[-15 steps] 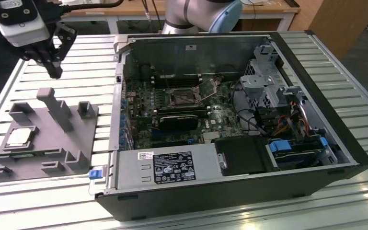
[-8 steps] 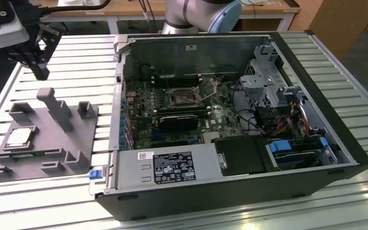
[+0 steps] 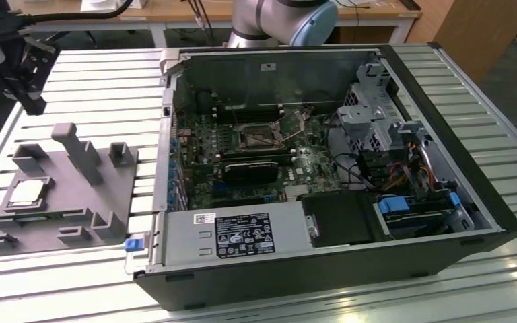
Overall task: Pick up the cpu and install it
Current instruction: 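Reach for the cpu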
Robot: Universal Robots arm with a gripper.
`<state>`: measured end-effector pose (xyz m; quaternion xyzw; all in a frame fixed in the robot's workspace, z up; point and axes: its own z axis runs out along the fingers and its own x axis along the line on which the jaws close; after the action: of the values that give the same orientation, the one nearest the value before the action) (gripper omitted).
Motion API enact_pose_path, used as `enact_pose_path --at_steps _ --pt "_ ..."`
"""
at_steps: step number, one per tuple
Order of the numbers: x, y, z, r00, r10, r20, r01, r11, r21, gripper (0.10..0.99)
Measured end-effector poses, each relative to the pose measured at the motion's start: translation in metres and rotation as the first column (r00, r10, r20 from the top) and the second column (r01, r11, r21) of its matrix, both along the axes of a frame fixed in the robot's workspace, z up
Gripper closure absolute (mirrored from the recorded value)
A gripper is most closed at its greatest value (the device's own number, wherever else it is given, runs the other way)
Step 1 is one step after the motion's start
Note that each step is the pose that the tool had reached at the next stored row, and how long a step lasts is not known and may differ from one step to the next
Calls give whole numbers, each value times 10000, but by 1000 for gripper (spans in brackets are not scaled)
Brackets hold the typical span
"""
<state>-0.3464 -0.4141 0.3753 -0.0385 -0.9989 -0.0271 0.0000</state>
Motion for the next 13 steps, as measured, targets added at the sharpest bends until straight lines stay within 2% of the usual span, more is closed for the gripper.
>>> enact_pose_path --at_steps 3,13 --pt "-77 0 -13 10000 0 -17 1 10000 2 980" --pt "-320 0 -121 9998 -1 -218 1 10000 2 980"
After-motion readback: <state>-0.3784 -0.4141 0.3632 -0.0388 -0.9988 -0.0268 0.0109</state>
